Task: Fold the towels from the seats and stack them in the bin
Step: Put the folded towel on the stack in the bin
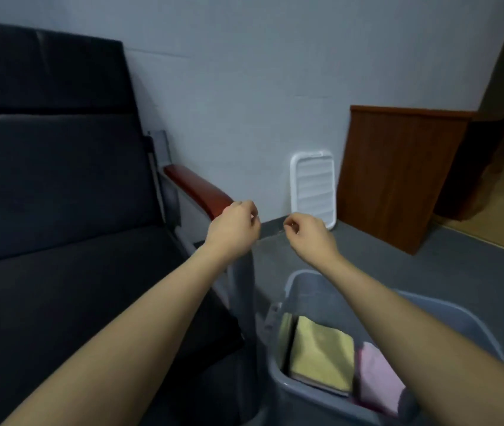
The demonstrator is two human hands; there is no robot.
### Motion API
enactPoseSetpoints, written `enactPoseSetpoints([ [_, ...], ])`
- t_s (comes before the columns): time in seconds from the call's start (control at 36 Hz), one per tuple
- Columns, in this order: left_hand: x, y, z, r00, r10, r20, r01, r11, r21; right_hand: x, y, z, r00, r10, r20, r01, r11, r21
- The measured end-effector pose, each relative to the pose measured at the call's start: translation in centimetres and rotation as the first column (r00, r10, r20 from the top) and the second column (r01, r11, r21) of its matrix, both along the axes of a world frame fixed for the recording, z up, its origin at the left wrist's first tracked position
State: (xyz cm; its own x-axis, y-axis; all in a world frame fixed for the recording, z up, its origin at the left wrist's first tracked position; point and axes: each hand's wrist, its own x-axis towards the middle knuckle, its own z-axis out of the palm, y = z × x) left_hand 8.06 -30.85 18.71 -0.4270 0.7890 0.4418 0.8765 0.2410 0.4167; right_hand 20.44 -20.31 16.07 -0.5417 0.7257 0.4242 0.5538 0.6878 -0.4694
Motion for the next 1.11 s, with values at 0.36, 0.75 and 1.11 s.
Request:
enactPoseSetpoints([
  [0.36,-13.3,-18.4,1.4,0.925,0.38,-0.016,-0.38,0.925,0.018,-16.7,-14.2,3.6,0.924,0.379,0.041,-0.381,0.92,0.092],
  [0.75,-21.2,-35.9,-1.3,0.562,0.824,0.078,-0.817,0.567,-0.104,-32.8,-30.5,1.7,0.612,0.781,0.129,-0.783,0.621,-0.046],
  [1.11,-24.6,-47.9,-5.2,0.315,0.949,-0.036,-0.924,0.297,-0.242,-40.9,-44.0,-3.4,0.303,0.952,0.035,-0.935,0.304,-0.182],
])
